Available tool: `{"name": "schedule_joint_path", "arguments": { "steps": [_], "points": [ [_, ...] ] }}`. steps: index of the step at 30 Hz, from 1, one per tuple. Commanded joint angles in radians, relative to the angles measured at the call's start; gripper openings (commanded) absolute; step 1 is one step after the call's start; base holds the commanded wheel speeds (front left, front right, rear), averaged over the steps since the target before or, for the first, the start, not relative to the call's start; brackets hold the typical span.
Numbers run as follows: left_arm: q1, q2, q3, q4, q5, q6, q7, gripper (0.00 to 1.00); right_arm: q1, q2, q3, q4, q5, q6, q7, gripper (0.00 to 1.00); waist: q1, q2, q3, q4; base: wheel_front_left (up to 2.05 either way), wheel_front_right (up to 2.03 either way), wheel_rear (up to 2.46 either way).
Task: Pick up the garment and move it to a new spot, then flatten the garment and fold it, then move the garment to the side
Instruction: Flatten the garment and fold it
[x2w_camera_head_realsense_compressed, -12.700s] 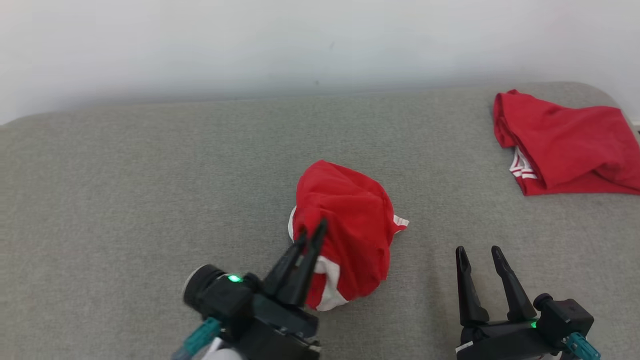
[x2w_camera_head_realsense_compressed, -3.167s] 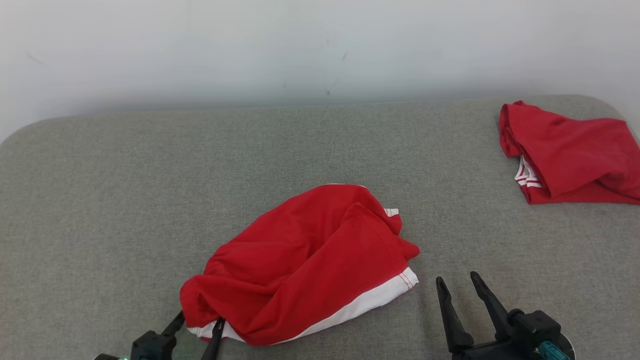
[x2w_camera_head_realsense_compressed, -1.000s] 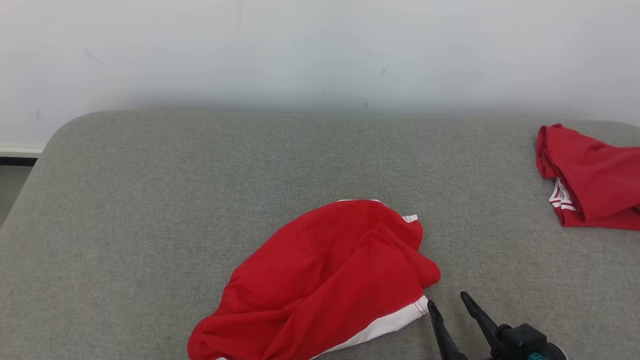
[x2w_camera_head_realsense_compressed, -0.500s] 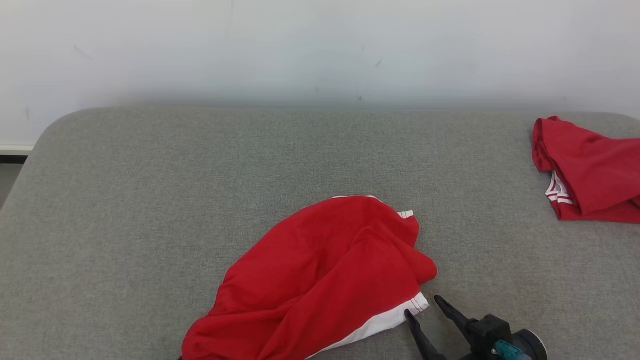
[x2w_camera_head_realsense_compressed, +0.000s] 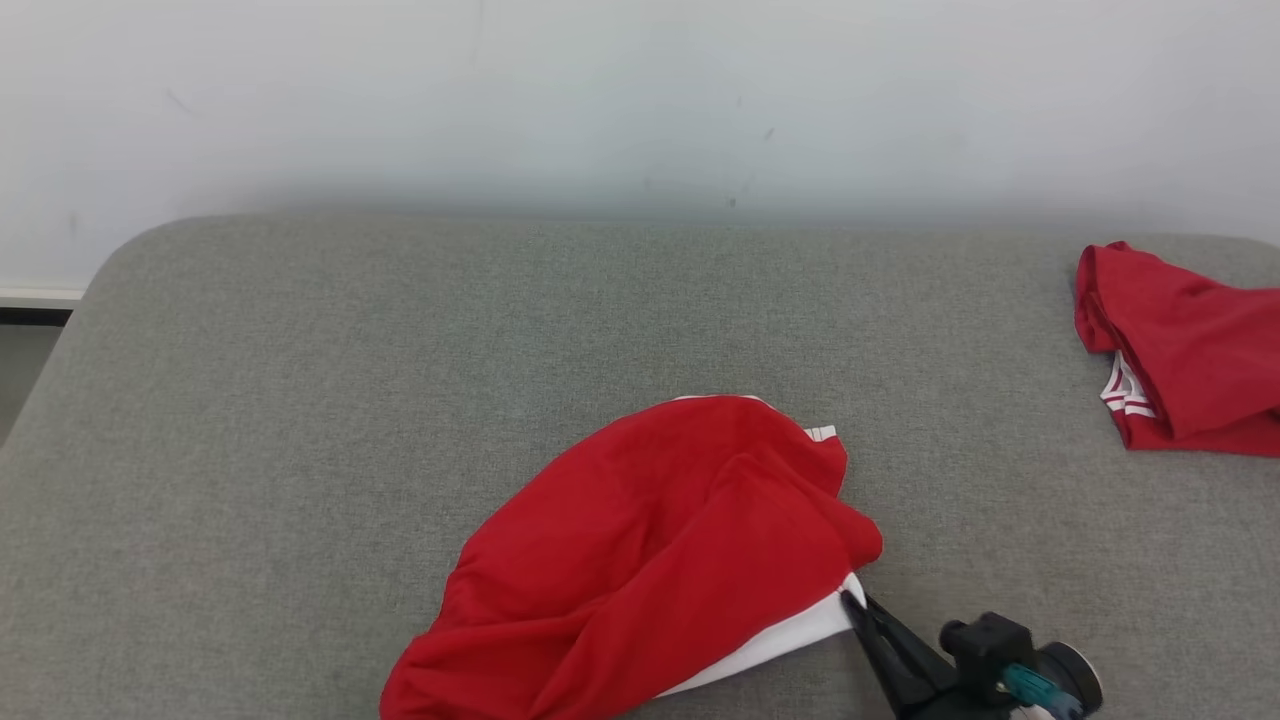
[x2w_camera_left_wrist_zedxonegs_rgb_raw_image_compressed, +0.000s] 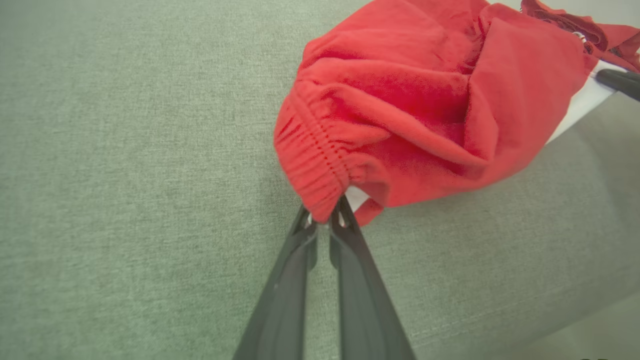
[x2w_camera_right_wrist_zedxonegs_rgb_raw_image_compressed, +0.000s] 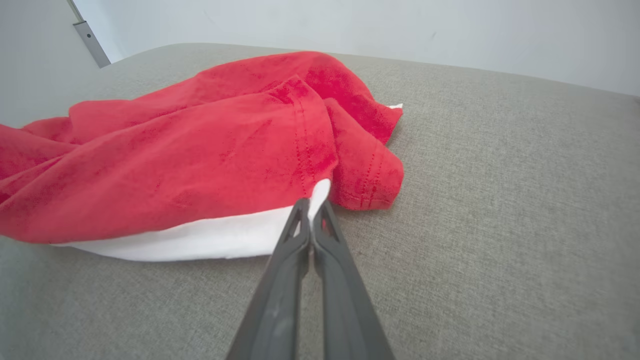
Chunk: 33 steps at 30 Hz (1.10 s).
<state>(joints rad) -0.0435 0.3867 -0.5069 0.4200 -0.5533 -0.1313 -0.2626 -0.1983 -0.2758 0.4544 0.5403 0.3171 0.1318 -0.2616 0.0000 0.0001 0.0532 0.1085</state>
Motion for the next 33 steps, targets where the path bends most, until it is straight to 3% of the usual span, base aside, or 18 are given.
{"name": "schedule_joint_path", "arguments": {
  "steps": [1,7,14,17,22,27,33],
  "points": [
    [0.014,0.007,0.011,-0.017,0.007,0.002,-0.003,0.00,0.020,-0.009,-0.008,-0.014,0.009,-0.003,-0.004,0.00,0.0000,-0.0001,-0.002,-0.001,0.00,0.00,0.00],
    [0.071,0.033,0.071,-0.155,0.042,0.002,-0.003,0.00,0.091,-0.032,-0.070,-0.159,0.009,-0.003,-0.005,0.00,0.0000,-0.0001,-0.001,-0.012,0.00,0.00,0.00],
    [-0.070,0.136,0.032,-0.281,0.038,0.002,-0.003,0.00,-0.008,-0.047,-0.069,-0.289,0.045,-0.003,0.014,0.00,0.0000,-0.0001,0.015,-0.038,0.00,0.00,0.00],
    [-0.208,0.205,-0.021,-0.314,0.010,0.002,0.021,0.00,-0.105,-0.070,-0.062,-0.316,0.075,-0.003,0.042,0.00,0.0000,-0.0001,0.040,-0.055,0.00,0.00,0.00],
    [-0.492,0.311,-0.102,-0.344,-0.130,0.002,0.097,0.00,-0.342,-0.099,-0.048,-0.311,0.106,-0.003,0.084,0.00,0.0000,-0.0001,0.129,-0.089,0.00,0.00,0.00],
    [-0.812,0.390,-0.199,-0.320,-0.269,0.002,0.182,0.00,-0.635,-0.082,-0.049,-0.238,0.159,-0.003,0.135,0.00,0.0000,-0.0001,0.248,-0.119,0.00,0.00,0.00],
    [-1.125,0.420,-0.274,-0.252,-0.405,0.002,0.250,0.00,-0.927,-0.043,-0.068,-0.121,0.212,-0.003,0.179,0.00,0.0000,-0.0001,0.361,-0.136,0.00,0.00,0.00]
  ]
}}
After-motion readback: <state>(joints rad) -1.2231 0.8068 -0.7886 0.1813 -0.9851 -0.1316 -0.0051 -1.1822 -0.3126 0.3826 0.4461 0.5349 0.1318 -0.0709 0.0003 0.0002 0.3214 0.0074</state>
